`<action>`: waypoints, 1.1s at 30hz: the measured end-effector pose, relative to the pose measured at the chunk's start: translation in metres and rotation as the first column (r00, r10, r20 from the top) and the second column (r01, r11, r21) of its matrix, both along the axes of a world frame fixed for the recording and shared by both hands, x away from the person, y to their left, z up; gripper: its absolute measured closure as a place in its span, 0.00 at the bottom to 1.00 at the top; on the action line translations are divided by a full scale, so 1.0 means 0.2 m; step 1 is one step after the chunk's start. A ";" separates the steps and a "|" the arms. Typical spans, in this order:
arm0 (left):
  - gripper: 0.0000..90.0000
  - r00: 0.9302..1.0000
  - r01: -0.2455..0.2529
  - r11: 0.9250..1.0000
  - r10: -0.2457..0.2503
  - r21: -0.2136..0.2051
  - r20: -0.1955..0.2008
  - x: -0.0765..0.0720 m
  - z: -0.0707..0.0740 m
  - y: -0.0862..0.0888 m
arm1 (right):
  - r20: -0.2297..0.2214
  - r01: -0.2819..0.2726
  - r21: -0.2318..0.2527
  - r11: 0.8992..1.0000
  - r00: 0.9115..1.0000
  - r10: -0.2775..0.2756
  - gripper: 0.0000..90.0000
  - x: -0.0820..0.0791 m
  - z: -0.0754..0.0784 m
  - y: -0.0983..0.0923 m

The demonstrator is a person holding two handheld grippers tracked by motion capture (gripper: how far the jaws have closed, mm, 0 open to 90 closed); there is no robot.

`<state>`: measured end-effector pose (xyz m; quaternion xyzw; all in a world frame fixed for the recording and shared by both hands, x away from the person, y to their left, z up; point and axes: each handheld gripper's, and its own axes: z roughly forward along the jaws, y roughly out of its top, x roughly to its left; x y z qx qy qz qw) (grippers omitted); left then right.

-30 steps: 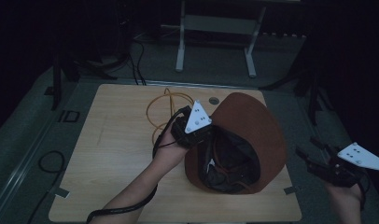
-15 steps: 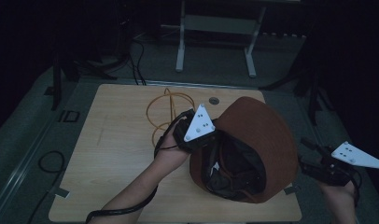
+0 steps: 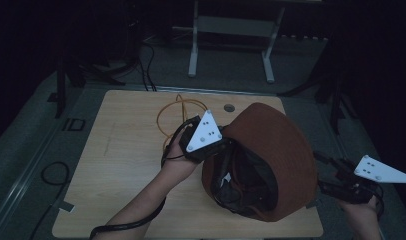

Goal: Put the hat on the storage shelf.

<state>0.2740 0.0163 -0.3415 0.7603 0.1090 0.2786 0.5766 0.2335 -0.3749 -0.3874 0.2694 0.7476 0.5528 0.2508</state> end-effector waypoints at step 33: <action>0.95 1.000 -0.016 0.989 0.015 0.144 0.013 0.04 -0.09 -0.06 | -0.032 -0.286 -0.029 0.958 0.958 0.285 0.43 -0.03 -0.02 0.21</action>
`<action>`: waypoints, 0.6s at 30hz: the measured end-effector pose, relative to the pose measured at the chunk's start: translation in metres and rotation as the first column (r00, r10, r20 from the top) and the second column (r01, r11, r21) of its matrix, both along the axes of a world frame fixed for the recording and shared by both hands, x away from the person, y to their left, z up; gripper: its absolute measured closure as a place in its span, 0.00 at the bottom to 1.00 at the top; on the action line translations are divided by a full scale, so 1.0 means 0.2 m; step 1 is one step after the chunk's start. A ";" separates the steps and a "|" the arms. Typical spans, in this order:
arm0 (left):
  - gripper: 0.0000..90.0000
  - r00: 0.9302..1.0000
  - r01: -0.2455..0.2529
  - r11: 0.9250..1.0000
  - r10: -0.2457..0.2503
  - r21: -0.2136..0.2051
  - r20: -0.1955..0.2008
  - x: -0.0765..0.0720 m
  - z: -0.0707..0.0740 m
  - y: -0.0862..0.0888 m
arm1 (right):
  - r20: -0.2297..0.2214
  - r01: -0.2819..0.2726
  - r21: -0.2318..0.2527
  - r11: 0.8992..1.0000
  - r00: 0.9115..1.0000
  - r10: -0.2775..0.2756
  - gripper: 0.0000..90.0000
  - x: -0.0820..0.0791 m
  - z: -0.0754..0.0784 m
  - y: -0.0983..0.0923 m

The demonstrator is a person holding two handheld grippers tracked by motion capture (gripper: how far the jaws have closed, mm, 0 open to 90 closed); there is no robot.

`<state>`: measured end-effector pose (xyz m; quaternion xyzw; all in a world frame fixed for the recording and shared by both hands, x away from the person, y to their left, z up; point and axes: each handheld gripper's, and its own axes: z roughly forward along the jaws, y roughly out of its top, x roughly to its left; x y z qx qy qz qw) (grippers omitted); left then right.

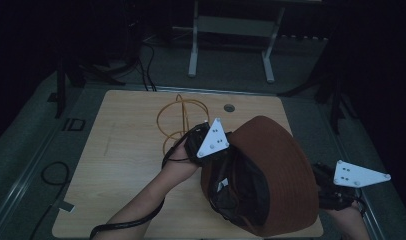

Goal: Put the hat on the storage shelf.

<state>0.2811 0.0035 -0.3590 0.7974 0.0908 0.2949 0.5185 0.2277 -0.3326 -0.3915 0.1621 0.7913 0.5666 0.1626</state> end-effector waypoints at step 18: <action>0.94 1.000 0.003 1.000 -0.003 -0.028 0.001 -0.02 0.01 -0.02 | -0.011 -0.137 0.027 0.990 0.990 0.137 0.71 0.01 -0.02 0.17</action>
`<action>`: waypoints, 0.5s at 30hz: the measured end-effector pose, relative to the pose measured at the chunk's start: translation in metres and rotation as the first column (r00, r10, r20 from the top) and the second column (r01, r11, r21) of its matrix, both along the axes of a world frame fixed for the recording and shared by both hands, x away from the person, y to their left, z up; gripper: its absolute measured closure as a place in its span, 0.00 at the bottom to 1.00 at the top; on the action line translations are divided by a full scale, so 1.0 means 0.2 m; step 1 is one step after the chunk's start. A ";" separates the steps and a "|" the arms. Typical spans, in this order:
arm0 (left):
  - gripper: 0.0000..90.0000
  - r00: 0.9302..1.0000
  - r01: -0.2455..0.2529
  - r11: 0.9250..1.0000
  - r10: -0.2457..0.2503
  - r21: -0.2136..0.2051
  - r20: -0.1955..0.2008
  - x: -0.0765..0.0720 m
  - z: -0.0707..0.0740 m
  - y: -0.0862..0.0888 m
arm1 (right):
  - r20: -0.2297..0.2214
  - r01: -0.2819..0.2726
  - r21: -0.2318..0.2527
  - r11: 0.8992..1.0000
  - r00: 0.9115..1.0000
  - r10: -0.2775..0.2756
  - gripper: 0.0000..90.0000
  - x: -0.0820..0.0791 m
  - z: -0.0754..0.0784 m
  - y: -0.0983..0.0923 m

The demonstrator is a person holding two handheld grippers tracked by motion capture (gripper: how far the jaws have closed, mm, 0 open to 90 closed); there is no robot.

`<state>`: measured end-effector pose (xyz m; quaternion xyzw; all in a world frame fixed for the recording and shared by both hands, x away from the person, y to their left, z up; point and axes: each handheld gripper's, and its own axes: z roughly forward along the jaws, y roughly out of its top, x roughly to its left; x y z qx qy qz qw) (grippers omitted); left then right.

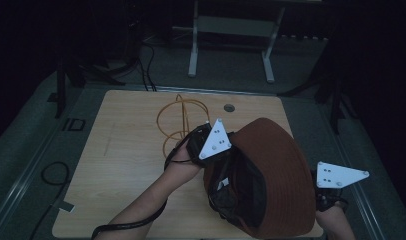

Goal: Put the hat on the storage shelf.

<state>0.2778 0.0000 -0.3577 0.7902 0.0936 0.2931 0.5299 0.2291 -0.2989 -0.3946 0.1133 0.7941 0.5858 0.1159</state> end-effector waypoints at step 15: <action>0.93 1.000 0.002 0.999 -0.003 -0.036 -0.022 0.02 -0.01 0.02 | 0.047 0.162 0.028 0.986 0.985 -0.163 1.00 -0.03 0.05 -0.05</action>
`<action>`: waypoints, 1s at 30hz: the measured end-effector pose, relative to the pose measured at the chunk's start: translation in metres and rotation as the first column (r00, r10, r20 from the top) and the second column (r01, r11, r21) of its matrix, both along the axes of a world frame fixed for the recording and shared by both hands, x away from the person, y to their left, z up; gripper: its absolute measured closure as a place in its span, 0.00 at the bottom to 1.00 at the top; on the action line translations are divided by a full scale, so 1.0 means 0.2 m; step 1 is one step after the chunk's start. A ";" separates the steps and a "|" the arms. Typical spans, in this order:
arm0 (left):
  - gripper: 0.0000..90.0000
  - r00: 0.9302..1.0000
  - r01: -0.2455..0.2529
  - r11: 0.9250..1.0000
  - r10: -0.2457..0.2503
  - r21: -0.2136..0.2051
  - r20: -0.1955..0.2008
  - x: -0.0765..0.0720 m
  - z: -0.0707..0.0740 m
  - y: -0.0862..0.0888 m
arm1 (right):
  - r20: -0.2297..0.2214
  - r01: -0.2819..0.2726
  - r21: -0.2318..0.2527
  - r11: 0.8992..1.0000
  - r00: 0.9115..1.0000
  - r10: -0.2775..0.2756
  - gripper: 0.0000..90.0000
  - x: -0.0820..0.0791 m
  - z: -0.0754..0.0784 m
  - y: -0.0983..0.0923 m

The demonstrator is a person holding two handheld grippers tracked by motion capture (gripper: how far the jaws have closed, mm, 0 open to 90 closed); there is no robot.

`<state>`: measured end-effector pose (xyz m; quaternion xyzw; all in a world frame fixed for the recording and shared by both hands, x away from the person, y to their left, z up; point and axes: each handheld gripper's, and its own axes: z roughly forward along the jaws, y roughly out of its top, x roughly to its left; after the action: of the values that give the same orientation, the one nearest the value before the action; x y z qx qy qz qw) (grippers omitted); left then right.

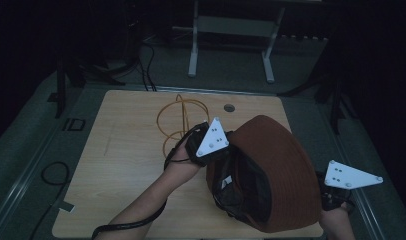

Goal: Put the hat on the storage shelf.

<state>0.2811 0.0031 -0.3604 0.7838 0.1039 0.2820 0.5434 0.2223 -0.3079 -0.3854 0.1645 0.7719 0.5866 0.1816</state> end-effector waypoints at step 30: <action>0.53 0.990 -0.048 0.995 0.036 -0.088 -0.136 0.07 0.00 0.08 | 0.066 0.069 0.135 0.988 0.995 -0.078 1.00 -0.05 0.14 -0.05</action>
<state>0.2943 0.0192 -0.3614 0.7731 0.1693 0.2351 0.5642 0.2125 -0.3183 -0.3569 0.1837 0.7177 0.6350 0.2190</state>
